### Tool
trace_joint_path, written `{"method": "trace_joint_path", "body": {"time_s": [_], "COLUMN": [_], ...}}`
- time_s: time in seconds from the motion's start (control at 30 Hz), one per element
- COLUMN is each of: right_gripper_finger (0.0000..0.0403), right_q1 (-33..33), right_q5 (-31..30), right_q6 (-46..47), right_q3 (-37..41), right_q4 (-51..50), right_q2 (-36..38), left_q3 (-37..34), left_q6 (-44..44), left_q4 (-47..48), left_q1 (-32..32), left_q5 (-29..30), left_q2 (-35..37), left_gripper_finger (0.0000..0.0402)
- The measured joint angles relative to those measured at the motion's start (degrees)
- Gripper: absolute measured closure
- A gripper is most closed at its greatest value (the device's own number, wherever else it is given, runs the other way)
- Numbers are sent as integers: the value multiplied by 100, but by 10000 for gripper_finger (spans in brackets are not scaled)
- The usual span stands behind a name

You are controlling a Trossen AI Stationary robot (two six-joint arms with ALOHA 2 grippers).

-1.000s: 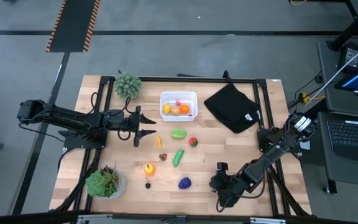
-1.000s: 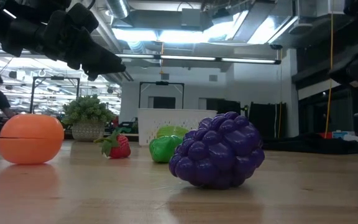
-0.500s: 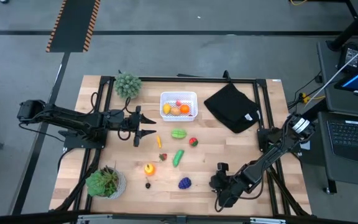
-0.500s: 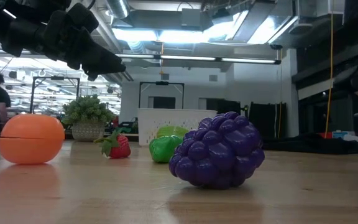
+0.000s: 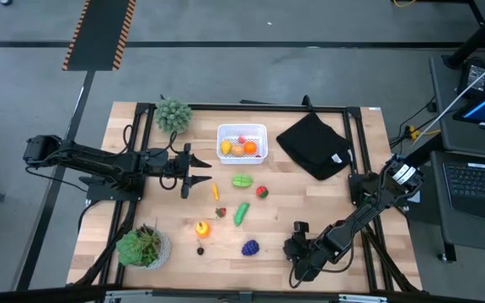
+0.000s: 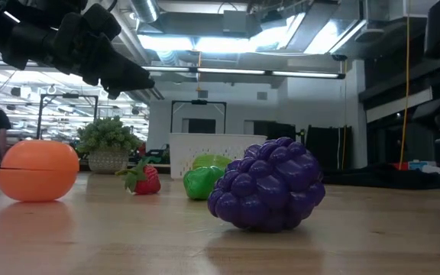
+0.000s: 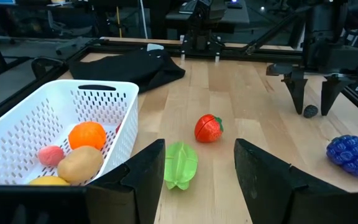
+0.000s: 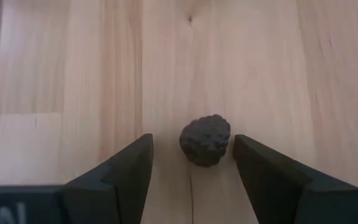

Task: Pick and placing Produce into tupperware
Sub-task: Put the blackberry into the white bin

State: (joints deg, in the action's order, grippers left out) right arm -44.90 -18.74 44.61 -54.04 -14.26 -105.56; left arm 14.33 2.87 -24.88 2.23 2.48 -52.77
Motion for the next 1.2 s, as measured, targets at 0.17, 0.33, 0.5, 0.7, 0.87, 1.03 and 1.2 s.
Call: {"method": "trace_joint_path", "body": {"time_s": [0.17, 0.33, 0.5, 0.7, 0.87, 1.03, 1.2], "right_gripper_finger": [178, 197, 226, 259, 279, 283, 283], "right_q1": [46, 52, 56, 61, 63, 63, 116], "right_q5": [-5, -90, -132, -155, -153, -151, -94], "right_q6": [36, 38, 38, 36, 15, 10, 18], "right_q3": [0, 2, 7, 9, 11, 11, 16], "right_q4": [21, 18, 5, -7, -9, -9, 25], "right_q2": [-12, -20, -26, -26, -29, -30, -32], "left_q3": [0, 0, 0, 0, 0, 0, 0], "left_q6": [0, 0, 0, 0, 0, 0, -1], "left_q4": [0, 0, 0, 0, 2, 0, 1], "left_q1": [-1, -1, -1, 0, -1, 1, 1], "left_q5": [0, 0, 0, 0, 0, 0, 0], "left_q2": [0, 0, 0, 0, 0, 0, 0], "left_gripper_finger": [217, 217, 217, 217, 217, 217, 217]}}
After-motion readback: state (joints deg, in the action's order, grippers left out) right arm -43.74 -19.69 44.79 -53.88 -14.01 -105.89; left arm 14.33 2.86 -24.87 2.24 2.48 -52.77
